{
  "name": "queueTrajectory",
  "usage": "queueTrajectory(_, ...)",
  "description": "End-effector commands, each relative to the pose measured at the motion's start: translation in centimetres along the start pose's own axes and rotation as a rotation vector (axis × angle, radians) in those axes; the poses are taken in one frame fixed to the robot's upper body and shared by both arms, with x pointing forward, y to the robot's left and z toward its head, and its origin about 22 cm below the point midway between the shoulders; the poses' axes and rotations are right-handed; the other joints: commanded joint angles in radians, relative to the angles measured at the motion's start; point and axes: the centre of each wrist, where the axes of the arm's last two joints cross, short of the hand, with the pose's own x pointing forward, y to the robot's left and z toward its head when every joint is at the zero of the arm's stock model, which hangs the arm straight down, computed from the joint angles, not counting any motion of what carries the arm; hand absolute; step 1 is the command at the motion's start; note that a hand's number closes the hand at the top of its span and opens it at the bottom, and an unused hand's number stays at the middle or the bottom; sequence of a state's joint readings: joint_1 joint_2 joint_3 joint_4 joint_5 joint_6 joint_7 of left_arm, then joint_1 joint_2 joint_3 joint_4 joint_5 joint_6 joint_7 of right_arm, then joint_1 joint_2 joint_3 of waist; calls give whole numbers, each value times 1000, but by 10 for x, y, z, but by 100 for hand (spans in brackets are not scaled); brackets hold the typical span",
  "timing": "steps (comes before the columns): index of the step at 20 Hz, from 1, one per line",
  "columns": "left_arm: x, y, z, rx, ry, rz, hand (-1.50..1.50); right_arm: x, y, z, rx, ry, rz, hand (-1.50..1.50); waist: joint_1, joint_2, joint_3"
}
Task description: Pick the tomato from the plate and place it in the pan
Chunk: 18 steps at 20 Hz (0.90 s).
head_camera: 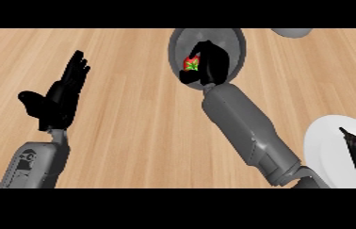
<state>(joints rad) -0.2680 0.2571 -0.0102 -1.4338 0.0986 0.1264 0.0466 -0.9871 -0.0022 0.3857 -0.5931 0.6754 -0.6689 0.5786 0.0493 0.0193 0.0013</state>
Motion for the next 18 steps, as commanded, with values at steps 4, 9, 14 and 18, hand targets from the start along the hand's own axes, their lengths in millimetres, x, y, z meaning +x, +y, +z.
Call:
queueTrajectory(4, -4, -9, 1, -7, -10, 8, 0, -35, 7, -3, 224, 52, -214, -150, 15, 4, 1)
queueTrajectory(9, -3, -4, 3, 9, 4, -14, 0, -45, 12, -3, 114, -25, -265, -150, -3, -6, 0)
queueTrajectory(14, -5, 21, 13, 30, 37, -8, 0, -45, 8, 17, -47, -49, -463, -150, -18, -19, 0)
queueTrajectory(18, -9, 19, 11, 37, 21, -5, 0, -41, 5, 43, 30, -46, -600, -150, -46, -23, -1)
